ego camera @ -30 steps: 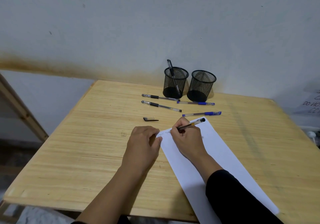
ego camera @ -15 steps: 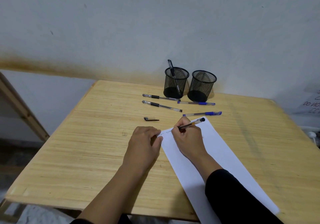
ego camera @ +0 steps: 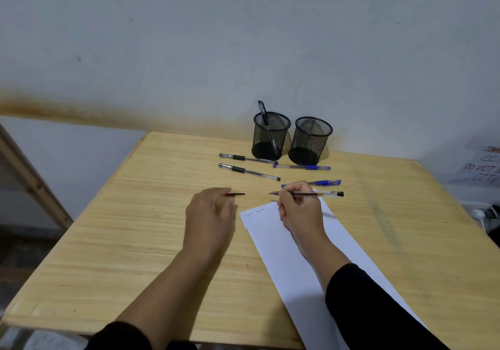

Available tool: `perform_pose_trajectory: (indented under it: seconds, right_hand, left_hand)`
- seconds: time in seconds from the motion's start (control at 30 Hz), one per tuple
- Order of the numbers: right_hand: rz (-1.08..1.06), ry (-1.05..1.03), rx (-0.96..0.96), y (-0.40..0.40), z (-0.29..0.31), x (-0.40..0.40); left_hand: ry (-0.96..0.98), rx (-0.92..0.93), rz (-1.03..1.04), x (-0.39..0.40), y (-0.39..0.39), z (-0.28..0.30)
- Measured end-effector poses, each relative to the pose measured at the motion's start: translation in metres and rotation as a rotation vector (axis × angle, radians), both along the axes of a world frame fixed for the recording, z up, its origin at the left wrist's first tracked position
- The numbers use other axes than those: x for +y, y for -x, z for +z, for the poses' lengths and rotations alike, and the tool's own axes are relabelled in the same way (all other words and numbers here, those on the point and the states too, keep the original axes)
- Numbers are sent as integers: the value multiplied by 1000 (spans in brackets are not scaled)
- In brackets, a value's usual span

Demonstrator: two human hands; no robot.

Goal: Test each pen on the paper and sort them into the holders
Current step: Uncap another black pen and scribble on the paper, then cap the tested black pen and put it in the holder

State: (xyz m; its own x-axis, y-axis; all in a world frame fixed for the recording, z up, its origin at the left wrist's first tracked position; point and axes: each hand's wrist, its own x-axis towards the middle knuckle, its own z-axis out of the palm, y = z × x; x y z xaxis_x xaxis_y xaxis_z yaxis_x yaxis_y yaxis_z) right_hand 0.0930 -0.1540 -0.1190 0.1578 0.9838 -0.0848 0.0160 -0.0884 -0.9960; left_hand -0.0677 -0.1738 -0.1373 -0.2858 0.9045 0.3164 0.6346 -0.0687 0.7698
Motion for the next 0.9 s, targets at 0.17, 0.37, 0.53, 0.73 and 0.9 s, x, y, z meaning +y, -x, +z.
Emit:
perform_pose_trajectory:
  seconds: [0.17, 0.37, 0.53, 0.73, 0.9]
  right_hand:
    - [15, 74, 260, 0, 21, 4]
    - [37, 40, 191, -2, 27, 10]
    - [60, -11, 177, -3, 35, 11]
    - [65, -40, 140, -5, 42, 13]
    - [88, -55, 161, -8, 46, 12]
  left_hand:
    - [126, 135, -42, 32, 14, -4]
    - [112, 98, -54, 37, 8, 3]
    - [110, -158, -117, 28, -3, 19]
    - [54, -215, -150, 24, -12, 34]
    - [40, -212, -168, 23, -14, 39]
